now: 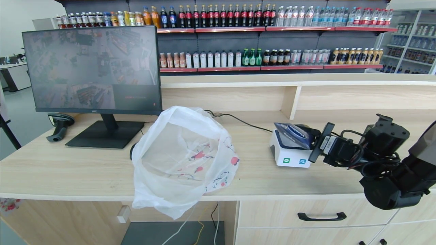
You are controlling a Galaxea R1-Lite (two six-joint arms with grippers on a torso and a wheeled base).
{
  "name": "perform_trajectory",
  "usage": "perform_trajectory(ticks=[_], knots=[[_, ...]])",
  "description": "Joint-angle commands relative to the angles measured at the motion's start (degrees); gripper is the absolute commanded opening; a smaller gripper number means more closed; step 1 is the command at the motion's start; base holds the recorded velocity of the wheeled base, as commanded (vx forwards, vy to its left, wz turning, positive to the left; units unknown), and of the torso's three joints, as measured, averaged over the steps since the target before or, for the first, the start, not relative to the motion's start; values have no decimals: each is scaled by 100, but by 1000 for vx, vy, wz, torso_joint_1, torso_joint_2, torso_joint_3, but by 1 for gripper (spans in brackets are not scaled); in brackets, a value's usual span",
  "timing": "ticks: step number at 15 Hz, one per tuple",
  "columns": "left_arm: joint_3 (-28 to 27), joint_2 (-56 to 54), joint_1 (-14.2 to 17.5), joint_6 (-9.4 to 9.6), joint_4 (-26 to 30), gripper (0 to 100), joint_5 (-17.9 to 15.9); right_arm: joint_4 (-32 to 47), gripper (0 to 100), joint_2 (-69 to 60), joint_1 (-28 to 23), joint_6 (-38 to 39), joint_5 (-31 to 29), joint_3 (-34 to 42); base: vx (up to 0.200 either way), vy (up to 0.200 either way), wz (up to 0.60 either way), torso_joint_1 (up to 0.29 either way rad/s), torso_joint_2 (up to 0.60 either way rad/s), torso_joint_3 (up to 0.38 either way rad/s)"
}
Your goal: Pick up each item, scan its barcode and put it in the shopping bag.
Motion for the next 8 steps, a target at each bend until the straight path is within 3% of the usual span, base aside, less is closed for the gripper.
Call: perform_trajectory(ticks=[1, 8], knots=[[0, -2, 0, -3, 1, 100, 1, -1, 0, 15, 6, 2, 2, 5, 0, 0, 0, 0, 0, 0], [0, -2, 0, -3, 9, 100, 1, -1, 0, -433, 234, 301, -51, -4, 0, 0, 0, 0, 0, 0]])
